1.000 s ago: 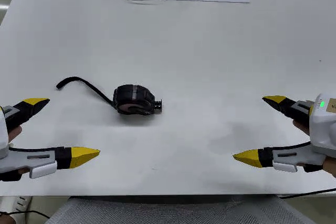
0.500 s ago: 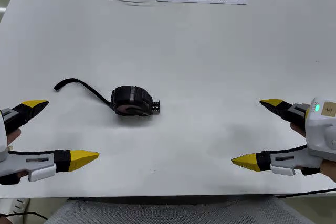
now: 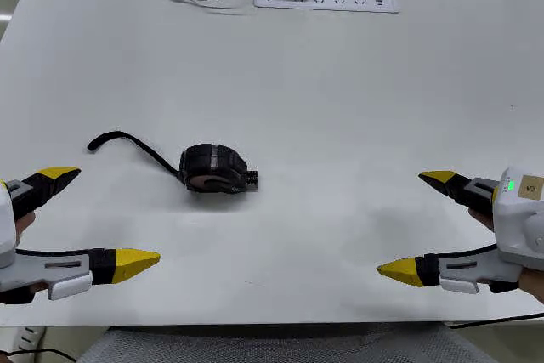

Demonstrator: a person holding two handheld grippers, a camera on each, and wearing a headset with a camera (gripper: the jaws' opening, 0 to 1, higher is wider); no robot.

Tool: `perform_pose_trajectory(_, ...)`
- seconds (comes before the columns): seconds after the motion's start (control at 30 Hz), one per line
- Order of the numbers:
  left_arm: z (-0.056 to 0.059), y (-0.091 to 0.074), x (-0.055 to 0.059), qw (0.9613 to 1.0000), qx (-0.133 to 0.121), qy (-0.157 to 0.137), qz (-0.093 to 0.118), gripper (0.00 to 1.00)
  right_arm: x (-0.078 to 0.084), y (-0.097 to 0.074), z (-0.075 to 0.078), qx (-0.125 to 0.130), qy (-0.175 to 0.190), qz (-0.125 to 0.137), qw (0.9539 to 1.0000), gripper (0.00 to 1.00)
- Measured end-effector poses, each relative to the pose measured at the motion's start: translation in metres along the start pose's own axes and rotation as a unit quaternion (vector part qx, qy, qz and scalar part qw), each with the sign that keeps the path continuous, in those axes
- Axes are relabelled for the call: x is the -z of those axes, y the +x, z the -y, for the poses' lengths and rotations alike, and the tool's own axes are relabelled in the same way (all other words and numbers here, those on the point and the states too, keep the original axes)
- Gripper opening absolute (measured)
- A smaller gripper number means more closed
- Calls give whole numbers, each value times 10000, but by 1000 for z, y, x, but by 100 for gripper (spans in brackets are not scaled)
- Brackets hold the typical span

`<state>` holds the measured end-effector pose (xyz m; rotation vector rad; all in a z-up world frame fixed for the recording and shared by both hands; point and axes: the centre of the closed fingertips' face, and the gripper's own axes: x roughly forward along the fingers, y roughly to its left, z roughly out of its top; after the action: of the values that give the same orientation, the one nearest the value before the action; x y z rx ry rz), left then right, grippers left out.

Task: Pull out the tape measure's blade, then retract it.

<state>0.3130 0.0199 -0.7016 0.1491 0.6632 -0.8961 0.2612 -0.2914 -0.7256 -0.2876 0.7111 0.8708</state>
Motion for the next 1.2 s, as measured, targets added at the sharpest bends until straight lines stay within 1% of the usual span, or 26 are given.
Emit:
perform_pose_trajectory(0.13,-1,1,0,10000,9,5,9,98,2,0,-3,-77,28,-34,10000,89)
perform_pose_trajectory(0.27,-2,4,-1,10000,8,37,2,98,5,2,-2,-79,57,-68,9999,89)
perform_pose_trajectory(0.47,-2,8,1,9998,23,148,-86,98,5,6,-1,-99,40,-85,9999,89)
perform_pose_trajectory(0.6,-1,12,2,9995,90,237,-178,97,-1,8,0,-112,7,-44,9999,89)
perform_pose_trajectory(0.77,1,19,0,9988,164,386,-263,97,-5,14,3,-151,-69,-41,9999,89)
perform_pose_trajectory(0.93,4,26,-2,9982,243,474,-277,97,-7,19,5,-205,-152,-61,9997,89)
perform_pose_trajectory(0.97,6,28,-2,9978,312,502,-299,97,-7,20,6,-218,-174,-66,9996,89)
perform_pose_trajectory(1.1,8,33,-3,9962,387,667,-397,98,-9,25,5,-261,-233,-99,9993,88)
perform_pose_trajectory(1.2,9,36,-4,9952,470,731,-450,96,-11,27,4,-296,-288,-125,9991,88)
